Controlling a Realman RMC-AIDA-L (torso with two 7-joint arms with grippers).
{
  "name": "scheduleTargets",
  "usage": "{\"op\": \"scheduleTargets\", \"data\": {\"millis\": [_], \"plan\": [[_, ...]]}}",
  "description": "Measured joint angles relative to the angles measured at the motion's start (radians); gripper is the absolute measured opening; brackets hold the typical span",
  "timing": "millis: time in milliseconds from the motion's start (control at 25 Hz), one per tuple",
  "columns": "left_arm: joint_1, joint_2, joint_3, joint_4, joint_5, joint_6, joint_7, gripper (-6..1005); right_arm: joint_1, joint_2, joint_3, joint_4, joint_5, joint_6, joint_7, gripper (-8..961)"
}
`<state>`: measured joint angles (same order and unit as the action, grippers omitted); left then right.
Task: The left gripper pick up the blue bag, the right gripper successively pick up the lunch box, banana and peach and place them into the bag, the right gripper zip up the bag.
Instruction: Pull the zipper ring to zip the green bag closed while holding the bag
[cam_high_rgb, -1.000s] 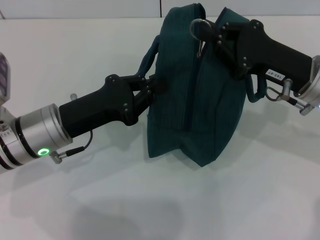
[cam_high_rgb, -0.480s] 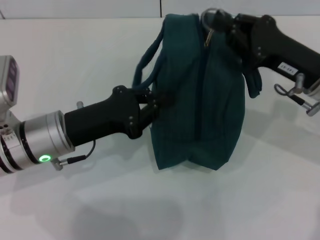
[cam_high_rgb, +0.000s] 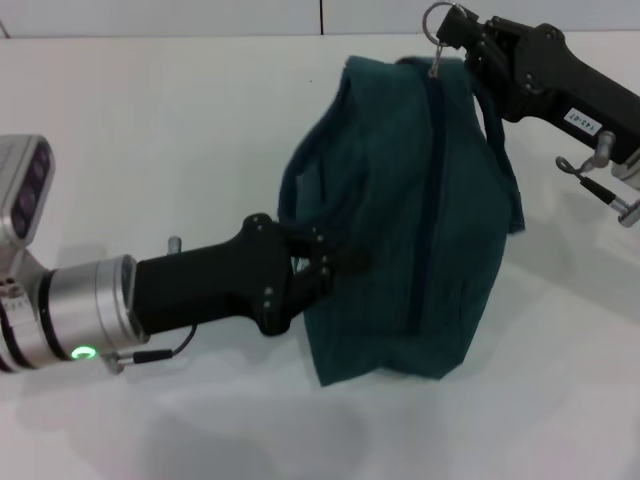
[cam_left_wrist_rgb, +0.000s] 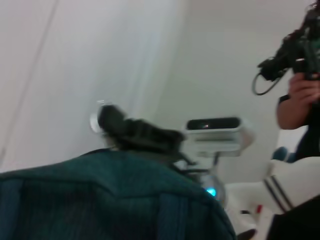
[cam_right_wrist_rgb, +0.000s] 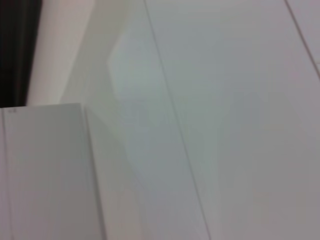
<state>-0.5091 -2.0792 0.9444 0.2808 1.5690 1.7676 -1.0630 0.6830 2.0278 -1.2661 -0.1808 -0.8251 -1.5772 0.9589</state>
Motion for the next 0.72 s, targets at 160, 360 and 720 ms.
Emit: {"op": "scheduleTargets", "data": {"millis": [160,360,720], "plan": [[0.009,0.003,0.0,0.0,0.026,0.053,0.0,71,-0.002,0.0,0.001,-0.001,0.008,0.028,0.0,94],[0.03,0.015,0.0,0.0,0.047,0.102,0.0,76,-0.005,0.0,0.001,-0.002,0.012,0.09,0.001,96],[0.105,0.019,-0.163,0.001,0.033,0.057,0.0,84,-0.048,0.0,0.001,-0.038,0.032,0.095,-0.009,101]]}}
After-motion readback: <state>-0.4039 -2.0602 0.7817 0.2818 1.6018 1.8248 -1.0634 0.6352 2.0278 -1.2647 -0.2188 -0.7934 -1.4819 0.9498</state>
